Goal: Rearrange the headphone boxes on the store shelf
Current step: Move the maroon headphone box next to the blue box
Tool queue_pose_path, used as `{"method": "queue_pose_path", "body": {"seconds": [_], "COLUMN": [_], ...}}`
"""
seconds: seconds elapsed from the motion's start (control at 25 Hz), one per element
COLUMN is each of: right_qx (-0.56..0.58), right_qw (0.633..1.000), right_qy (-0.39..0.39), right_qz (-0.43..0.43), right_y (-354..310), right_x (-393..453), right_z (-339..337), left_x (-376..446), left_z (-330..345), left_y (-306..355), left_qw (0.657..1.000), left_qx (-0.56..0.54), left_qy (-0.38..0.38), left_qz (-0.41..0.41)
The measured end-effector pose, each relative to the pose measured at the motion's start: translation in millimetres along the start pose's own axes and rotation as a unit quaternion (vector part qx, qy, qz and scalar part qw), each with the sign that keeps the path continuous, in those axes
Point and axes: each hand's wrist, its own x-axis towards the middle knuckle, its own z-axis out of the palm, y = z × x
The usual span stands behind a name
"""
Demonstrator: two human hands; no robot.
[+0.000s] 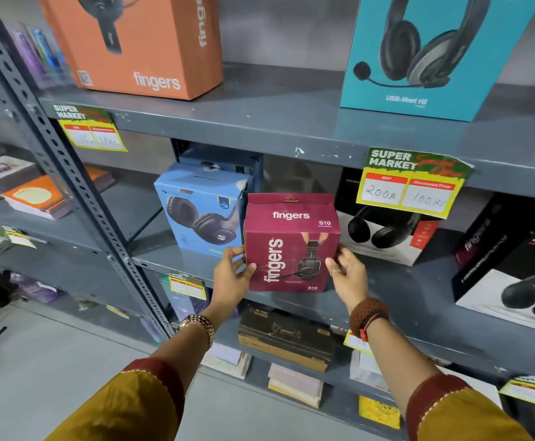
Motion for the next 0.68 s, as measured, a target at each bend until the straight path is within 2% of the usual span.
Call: {"method": "queue_pose_path", "body": {"seconds": [0.2,0.32,0.48,0.68], "right_qx": [0.020,0.042,0.056,0.049], "right_qw": [1.000,0.998,0.997,0.996], "right_qy": [0.017,0.037,0.052,0.079], "right_qz": [0.008,0.008,-0.003,-0.017], "right_y": [-7,1,24,57], "right_x": [2,-6,-21,-46], "right_z": [2,-9,-53,-144], "left_x": [8,-4,-33,-78], "left_z": [4,9,26,77], "left_y": [-3,-13,-24,-26], "left_qw": [0.999,1.000,0.997,0.994], "left_qx": [-0.024,0.000,0.030,0.058], "left_qy": [-0.029,0.011,0.067,0.078], "left_qz": [0.006,-0.008,-0.036,-0.058]}}
